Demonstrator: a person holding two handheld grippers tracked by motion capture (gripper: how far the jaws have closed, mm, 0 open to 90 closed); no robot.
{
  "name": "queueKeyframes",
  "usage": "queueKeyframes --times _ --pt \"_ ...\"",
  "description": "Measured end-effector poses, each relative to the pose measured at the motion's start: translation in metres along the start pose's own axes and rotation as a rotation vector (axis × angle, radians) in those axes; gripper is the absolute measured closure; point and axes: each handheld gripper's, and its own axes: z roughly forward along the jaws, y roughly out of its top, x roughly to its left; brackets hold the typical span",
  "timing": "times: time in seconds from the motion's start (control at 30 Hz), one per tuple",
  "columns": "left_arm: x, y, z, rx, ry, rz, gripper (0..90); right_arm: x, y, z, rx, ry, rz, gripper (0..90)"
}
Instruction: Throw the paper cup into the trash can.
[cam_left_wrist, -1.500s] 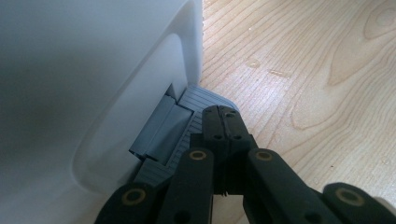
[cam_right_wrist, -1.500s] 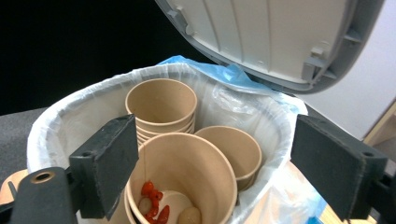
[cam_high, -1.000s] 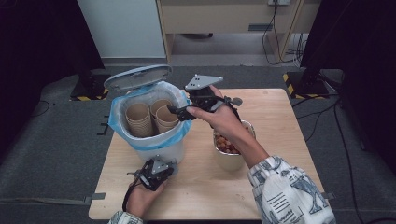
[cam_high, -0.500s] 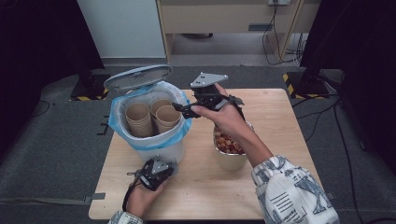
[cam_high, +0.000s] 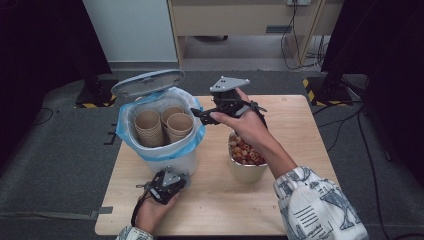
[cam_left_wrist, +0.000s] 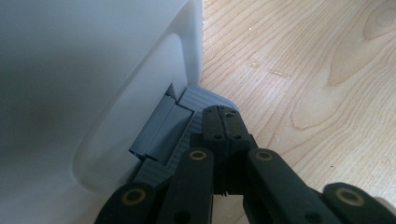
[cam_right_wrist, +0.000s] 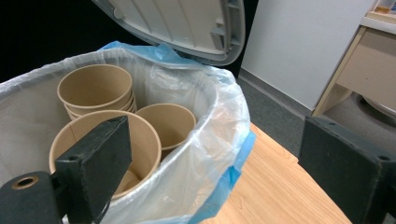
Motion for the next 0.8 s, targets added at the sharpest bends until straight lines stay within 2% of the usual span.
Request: queueKeyframes --times 0.8 --pt "0.000 0.000 0.000 0.000 0.000 0.001 89.9 -0.022 -0.006 -0.020 0.011 -0.077 0.023 9.8"
